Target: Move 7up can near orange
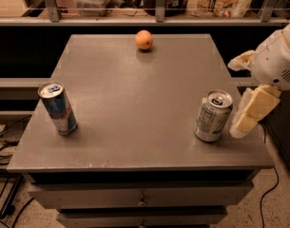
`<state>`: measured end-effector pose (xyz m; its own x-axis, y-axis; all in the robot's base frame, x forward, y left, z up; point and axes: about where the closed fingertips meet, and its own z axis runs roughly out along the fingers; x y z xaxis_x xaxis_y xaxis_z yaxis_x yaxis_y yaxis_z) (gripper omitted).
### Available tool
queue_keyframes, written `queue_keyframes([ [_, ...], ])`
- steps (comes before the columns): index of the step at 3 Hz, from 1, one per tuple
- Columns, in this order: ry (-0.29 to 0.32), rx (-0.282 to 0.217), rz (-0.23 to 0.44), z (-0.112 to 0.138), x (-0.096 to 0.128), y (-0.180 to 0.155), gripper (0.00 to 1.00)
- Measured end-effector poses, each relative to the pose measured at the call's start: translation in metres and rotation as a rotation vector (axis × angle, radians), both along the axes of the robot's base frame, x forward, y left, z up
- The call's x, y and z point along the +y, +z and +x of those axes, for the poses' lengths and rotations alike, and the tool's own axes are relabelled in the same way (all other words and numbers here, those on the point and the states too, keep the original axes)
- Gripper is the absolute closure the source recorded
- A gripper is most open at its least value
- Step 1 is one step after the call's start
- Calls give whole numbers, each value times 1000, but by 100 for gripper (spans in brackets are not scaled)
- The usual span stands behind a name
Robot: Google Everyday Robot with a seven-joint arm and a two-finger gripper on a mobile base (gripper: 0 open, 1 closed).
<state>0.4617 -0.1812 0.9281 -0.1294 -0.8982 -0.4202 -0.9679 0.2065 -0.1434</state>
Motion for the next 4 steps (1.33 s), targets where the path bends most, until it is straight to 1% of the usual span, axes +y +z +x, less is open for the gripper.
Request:
queue_keyframes([
  [1, 8, 27, 30, 3, 8, -13, 0],
  [2, 50, 56, 41, 0, 28, -21, 0],
  [3, 52, 88, 30, -2, 34, -31, 18],
  [4, 31, 98, 22, -1, 32, -34, 42],
])
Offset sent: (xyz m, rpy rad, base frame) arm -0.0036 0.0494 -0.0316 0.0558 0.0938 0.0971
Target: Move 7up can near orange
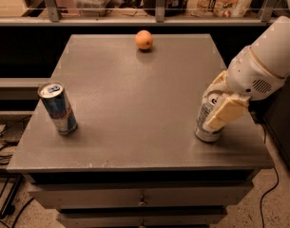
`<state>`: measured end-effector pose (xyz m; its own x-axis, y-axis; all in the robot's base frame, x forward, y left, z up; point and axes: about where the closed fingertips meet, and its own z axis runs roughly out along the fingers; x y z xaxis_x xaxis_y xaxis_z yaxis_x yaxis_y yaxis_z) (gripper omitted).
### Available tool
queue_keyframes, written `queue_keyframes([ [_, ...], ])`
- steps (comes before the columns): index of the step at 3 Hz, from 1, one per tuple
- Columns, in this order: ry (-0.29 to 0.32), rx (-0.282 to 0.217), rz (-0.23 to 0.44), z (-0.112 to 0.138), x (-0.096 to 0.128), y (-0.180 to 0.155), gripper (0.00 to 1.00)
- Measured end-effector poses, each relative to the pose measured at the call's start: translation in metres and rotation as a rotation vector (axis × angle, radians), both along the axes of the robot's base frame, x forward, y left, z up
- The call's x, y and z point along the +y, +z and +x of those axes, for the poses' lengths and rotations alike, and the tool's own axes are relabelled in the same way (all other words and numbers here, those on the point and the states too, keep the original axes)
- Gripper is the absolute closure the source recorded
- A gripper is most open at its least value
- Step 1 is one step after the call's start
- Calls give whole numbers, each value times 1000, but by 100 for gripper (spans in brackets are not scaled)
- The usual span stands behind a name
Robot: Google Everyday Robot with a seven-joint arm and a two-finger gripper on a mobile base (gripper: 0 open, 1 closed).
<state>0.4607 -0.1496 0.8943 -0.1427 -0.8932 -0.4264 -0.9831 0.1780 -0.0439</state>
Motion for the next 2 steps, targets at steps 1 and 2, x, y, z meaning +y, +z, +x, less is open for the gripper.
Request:
queue_keyframes([
  [1, -14, -4, -5, 2, -2, 3, 64],
  [2, -29, -46, -9, 14, -7, 26, 88],
])
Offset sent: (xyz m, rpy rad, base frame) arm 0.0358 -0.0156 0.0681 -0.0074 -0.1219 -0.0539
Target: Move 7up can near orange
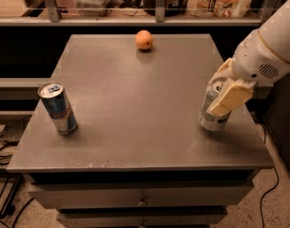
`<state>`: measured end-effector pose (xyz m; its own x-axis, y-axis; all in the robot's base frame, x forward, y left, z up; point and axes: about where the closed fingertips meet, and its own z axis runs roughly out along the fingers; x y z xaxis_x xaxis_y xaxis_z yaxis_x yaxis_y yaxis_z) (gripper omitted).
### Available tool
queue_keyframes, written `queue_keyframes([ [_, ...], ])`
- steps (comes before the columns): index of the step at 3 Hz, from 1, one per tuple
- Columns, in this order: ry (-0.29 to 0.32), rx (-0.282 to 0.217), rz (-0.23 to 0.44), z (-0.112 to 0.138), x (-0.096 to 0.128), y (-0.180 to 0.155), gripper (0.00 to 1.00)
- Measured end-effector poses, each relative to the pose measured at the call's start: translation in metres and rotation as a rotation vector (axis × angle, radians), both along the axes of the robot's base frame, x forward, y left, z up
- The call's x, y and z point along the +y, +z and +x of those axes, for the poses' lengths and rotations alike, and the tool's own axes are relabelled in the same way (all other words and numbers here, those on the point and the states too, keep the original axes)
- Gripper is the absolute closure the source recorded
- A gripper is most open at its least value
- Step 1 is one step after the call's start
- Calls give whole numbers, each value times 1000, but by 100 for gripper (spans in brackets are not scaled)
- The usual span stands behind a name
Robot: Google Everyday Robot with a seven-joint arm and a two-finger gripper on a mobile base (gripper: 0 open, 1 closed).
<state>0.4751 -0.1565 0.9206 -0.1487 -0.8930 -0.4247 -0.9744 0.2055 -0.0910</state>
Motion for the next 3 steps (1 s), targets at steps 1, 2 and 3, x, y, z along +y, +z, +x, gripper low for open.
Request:
queue_keyframes([
  [1, -35, -65, 34, 25, -8, 37, 100],
  [2, -72, -148, 67, 58, -15, 86, 100],
  [3, -77, -206, 82, 63, -16, 111, 100],
])
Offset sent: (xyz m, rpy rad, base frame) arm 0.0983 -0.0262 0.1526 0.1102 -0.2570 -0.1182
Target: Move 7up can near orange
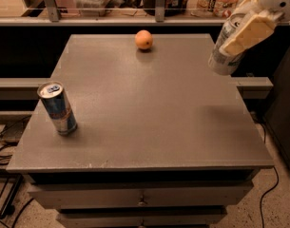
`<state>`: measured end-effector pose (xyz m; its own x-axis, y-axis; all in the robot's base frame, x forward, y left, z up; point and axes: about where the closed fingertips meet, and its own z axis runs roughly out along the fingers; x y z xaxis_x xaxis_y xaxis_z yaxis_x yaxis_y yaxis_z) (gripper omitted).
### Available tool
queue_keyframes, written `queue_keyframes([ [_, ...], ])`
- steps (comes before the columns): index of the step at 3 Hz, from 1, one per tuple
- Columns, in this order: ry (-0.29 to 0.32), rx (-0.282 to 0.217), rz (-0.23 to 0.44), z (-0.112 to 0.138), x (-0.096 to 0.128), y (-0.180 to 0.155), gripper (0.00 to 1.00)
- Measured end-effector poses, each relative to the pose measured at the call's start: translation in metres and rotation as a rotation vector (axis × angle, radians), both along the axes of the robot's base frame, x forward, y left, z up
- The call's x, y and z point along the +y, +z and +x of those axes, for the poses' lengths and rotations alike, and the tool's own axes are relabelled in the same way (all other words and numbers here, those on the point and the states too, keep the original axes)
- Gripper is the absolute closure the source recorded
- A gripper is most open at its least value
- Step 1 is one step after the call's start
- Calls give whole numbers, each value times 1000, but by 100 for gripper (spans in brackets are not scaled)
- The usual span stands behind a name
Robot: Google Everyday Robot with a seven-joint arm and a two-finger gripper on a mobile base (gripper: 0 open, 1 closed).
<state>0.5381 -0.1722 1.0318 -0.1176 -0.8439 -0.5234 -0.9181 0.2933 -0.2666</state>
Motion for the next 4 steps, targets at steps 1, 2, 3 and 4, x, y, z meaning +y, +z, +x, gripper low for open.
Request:
queue_keyframes([
  [1, -3, 10, 27, 1, 2, -5, 100],
  [2, -16, 2, 75, 21, 25, -13, 100],
  [3, -48, -24, 118, 62, 50, -19, 100],
  [4, -106, -45, 155, 109, 70, -25, 100],
])
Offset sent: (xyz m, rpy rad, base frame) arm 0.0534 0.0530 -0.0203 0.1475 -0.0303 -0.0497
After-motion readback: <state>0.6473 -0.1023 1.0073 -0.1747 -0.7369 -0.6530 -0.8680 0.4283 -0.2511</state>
